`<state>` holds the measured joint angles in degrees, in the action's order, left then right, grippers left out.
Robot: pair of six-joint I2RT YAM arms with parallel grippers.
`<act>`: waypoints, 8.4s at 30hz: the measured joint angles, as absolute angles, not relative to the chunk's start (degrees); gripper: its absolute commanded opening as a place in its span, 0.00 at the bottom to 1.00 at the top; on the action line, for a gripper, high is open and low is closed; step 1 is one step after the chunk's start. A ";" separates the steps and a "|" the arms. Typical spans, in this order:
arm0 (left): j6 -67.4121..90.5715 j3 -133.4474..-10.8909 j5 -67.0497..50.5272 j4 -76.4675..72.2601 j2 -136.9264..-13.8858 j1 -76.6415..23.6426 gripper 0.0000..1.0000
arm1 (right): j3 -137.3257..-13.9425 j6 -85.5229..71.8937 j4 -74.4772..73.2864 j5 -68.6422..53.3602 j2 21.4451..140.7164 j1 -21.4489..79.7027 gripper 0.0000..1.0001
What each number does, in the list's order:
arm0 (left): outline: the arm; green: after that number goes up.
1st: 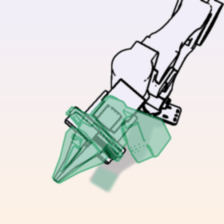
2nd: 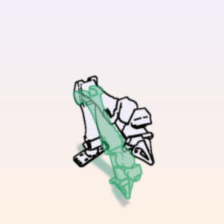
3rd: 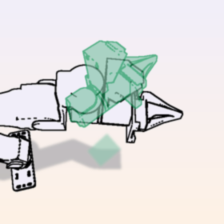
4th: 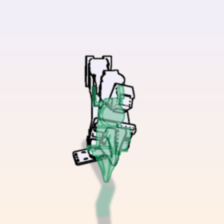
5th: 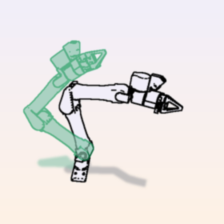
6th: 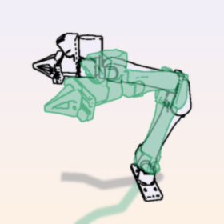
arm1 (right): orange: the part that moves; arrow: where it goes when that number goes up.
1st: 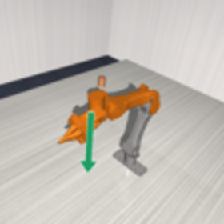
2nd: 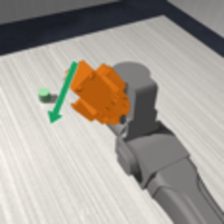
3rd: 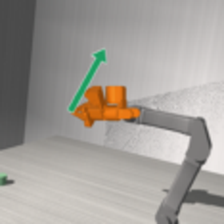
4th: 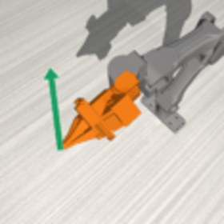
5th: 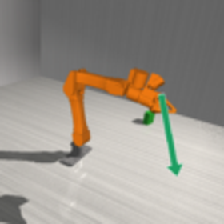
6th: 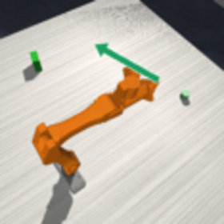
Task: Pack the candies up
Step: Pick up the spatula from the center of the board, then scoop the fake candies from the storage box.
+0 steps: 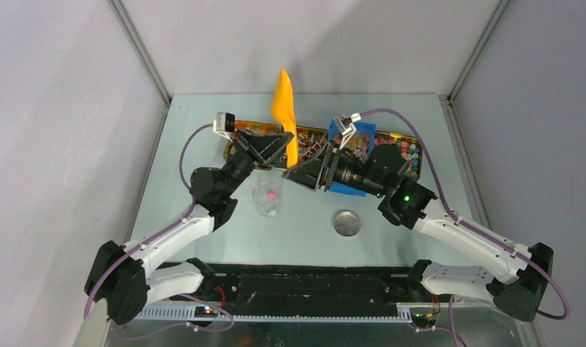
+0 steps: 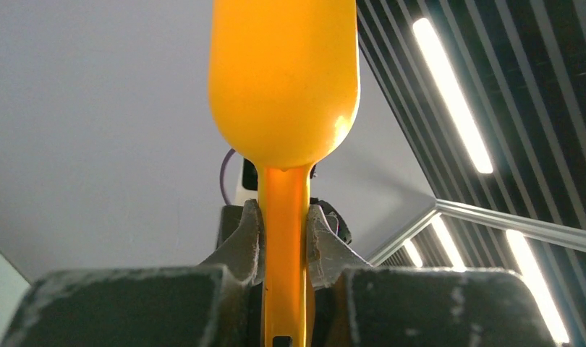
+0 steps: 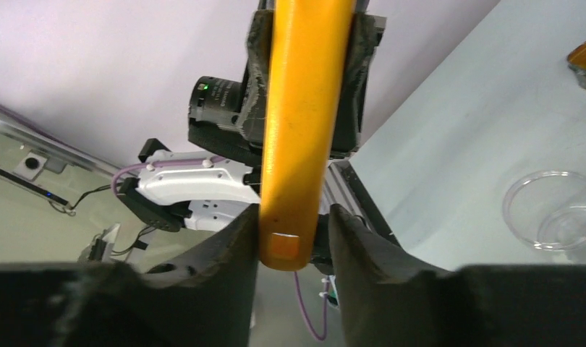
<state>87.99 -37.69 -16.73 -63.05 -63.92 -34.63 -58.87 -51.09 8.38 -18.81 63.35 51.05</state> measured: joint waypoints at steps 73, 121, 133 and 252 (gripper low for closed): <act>30.41 -73.54 -1.63 27.66 -79.70 -50.35 0.46 | -65.12 -35.31 -59.07 1.87 49.25 55.53 0.00; 17.12 -63.13 19.40 41.56 -52.49 -45.17 0.99 | -86.56 -37.32 -75.11 21.28 68.18 47.97 0.00; 11.35 -48.77 23.33 36.01 -49.45 -45.19 1.00 | -93.69 -38.17 -84.86 24.82 84.20 51.90 0.00; 11.44 -44.45 25.34 29.67 -46.11 -45.23 1.00 | -86.65 -29.95 -73.30 13.52 97.36 38.02 0.00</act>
<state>11.44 -44.45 25.34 29.67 -46.11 -45.23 -86.65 -29.95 -73.30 13.52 97.36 38.02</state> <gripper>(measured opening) 0.996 0.312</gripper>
